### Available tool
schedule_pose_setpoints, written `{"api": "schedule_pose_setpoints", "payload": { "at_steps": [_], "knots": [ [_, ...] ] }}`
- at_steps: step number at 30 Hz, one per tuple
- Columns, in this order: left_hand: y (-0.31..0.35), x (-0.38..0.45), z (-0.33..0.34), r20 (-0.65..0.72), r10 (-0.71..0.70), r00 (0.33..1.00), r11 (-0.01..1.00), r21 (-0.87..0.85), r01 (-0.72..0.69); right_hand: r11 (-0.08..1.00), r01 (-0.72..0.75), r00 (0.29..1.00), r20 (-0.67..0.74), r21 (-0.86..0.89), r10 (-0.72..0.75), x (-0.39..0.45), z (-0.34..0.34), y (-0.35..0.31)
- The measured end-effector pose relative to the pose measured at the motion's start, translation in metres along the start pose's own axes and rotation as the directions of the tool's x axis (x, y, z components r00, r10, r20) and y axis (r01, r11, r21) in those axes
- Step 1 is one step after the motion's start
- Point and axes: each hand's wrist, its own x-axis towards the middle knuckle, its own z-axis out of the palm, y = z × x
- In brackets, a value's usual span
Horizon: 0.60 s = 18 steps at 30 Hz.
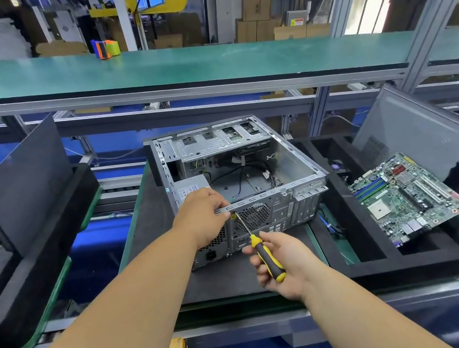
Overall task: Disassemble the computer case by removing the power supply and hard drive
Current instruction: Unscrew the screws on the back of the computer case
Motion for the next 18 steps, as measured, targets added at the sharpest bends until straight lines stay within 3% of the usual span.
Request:
{"api": "schedule_pose_setpoints", "payload": {
  "at_steps": [18],
  "knots": [
    [0.0004,0.0002,-0.0011,0.02,-0.011,1.0,1.0,-0.003,0.011,0.991,0.075,0.987,-0.134,-0.113,-0.09,0.0043,0.0032,0.0036]
  ]
}}
